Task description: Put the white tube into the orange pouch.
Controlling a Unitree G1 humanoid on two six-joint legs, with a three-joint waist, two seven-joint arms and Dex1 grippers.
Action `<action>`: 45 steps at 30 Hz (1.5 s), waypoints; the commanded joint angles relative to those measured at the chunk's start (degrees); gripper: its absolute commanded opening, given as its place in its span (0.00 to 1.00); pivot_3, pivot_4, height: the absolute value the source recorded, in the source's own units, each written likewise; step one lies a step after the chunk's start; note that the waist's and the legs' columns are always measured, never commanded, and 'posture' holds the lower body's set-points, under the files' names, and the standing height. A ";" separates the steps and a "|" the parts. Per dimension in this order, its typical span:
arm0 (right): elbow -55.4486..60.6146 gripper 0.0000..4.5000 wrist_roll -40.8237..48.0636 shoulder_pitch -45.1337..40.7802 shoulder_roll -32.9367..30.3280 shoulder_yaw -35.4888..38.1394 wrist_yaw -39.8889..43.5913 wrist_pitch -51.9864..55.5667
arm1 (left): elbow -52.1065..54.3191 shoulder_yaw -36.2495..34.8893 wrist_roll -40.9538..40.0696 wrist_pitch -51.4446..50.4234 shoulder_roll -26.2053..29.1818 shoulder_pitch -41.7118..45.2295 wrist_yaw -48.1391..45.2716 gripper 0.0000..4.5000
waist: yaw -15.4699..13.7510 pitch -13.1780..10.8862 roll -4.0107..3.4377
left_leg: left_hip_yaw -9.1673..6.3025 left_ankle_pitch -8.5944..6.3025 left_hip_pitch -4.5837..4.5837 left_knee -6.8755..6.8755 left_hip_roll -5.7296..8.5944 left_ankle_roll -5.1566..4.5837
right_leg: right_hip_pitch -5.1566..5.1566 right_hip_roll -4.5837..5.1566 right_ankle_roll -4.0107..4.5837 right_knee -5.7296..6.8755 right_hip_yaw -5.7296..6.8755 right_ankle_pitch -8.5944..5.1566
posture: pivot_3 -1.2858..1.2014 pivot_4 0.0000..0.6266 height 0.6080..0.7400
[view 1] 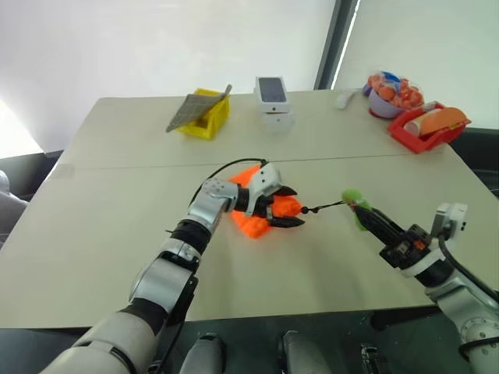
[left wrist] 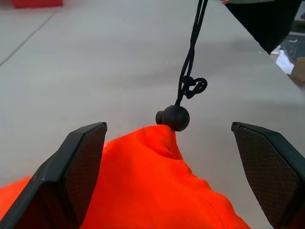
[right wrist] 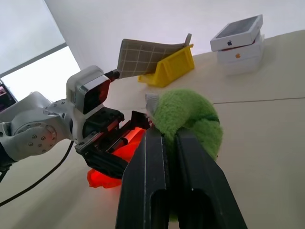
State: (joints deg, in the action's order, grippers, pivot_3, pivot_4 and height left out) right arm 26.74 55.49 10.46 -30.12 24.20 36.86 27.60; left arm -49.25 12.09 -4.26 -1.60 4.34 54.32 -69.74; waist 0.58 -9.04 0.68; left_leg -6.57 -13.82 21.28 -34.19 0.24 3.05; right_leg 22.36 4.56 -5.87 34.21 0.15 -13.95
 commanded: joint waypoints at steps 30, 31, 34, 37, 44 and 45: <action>7.85 0.00 0.91 2.53 2.35 -2.03 -0.79 -1.30 | -23.52 -1.11 7.93 1.11 -4.14 18.35 -10.44 0.70 | 0.07 -0.02 0.03 | 0.00 -0.01 0.02 -0.02 0.01 -0.02 | 0.00 0.00 -0.05 0.01 0.02 -0.02 | 0.52 0.24 1.00; 7.87 0.00 0.96 2.31 2.29 -2.20 -0.98 -1.23 | -23.49 -1.09 8.06 1.29 -4.05 18.24 -10.46 0.57 | 0.08 -0.02 0.03 | -0.01 -0.01 0.01 -0.02 0.01 -0.02 | 0.01 0.00 -0.05 0.02 0.02 -0.02 | 0.52 0.24 1.00; 7.87 0.00 1.07 1.58 2.13 -2.65 -1.45 -0.90 | -23.46 -1.43 8.01 1.43 -3.94 18.05 -9.57 0.23 | 0.05 -0.02 0.03 | -0.01 -0.01 0.01 -0.02 0.01 -0.02 | 0.01 0.00 -0.05 0.03 0.02 -0.02 | 0.52 0.24 1.00; 7.75 0.00 1.14 0.73 1.91 -3.07 -1.79 -0.62 | -23.21 -1.56 8.02 1.78 -3.81 17.62 -9.12 0.03 | 0.04 -0.02 0.03 | -0.01 -0.01 0.01 -0.02 0.01 -0.02 | 0.01 0.00 -0.05 0.02 0.02 -0.02 | 0.52 0.24 1.00; 7.58 0.00 1.40 -2.06 1.72 -3.14 -3.26 -0.42 | -21.76 -1.26 8.91 5.59 -1.72 15.61 -7.97 0.03 | 0.09 -0.02 0.02 | -0.01 -0.01 0.00 -0.02 0.01 -0.02 | 0.01 0.00 -0.06 0.05 0.02 -0.01 | 0.52 0.24 1.00; 7.57 0.00 1.49 -2.46 1.82 -3.01 -3.63 -0.46 | -21.40 -0.92 9.22 6.41 -1.22 15.20 -8.17 0.03 | 0.13 -0.02 0.02 | -0.01 -0.01 0.00 -0.02 0.00 -0.02 | 0.01 0.00 -0.06 0.05 0.02 -0.01 | 0.52 0.24 1.00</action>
State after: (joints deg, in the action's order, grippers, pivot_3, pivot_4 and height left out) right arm 32.40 55.49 8.96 -28.01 20.45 33.77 27.62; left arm -72.69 11.53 4.54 3.01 2.16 69.78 -77.49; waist 0.72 -9.06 0.70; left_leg -6.57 -13.83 21.28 -34.21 0.24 3.03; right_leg 22.37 4.56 -5.93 34.25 0.17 -13.96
